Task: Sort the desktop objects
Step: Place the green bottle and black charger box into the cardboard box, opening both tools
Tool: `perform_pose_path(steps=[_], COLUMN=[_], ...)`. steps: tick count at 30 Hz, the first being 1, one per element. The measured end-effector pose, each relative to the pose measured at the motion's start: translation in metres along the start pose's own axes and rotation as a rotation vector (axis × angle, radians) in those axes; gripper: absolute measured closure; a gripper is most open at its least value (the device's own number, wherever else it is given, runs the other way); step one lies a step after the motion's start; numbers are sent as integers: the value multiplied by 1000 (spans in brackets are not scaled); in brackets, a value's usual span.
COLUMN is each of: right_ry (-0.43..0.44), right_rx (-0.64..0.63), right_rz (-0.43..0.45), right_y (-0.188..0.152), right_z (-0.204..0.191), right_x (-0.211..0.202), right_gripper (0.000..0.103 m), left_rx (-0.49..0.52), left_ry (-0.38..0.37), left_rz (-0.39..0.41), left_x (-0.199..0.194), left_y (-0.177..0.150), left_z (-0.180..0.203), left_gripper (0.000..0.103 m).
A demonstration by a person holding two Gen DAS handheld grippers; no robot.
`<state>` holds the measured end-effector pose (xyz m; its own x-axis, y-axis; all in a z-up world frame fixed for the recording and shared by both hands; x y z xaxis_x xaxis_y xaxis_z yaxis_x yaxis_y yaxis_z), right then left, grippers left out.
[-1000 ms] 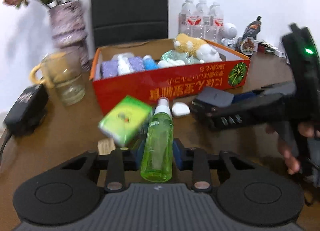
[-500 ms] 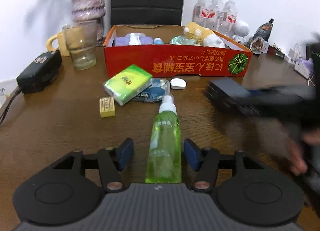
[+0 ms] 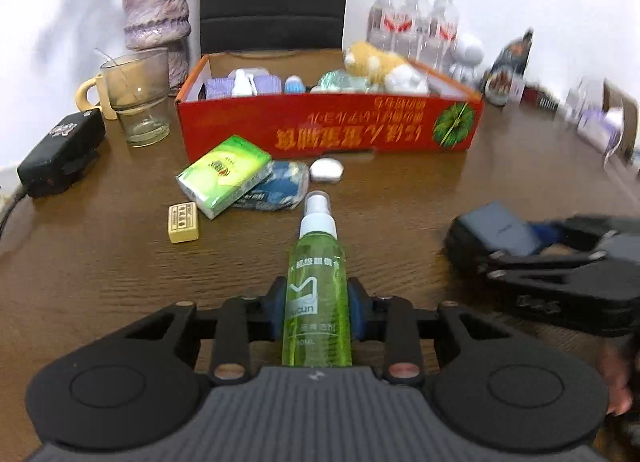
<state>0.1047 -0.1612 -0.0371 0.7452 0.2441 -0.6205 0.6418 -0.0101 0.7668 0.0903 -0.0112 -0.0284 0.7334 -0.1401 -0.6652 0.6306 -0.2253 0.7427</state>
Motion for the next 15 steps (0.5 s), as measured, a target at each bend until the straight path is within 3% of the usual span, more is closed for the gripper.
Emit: perform_pose_path(steps=[3,8,15], right_ry=[18,45,29], right_rx=[25,60,31], right_rz=[-1,38,110], right_y=[6,39,112], right_z=[-1,4,10], right_x=[-4,-9,2], right_gripper=[51,51,51], left_rx=[-37,-54,-124], left_ry=[-1,1,16], left_rz=[62,131,80], left_x=[-21,-25,48], left_y=[21,87,162], left_z=[-6,-33,-68], left_gripper=[72,72,72])
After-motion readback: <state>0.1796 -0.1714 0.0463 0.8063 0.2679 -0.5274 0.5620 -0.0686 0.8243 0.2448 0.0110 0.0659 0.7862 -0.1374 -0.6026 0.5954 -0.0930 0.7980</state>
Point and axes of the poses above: each gripper's, at about its wrist camera, not at the fingertips, and x roughly the way its jaws point, z to its right, y to its top, the point moved 9 cm from there along x, roughly the way its jaws point, and after that the axes turned 10 degrees about x, right-handed, at the moved point
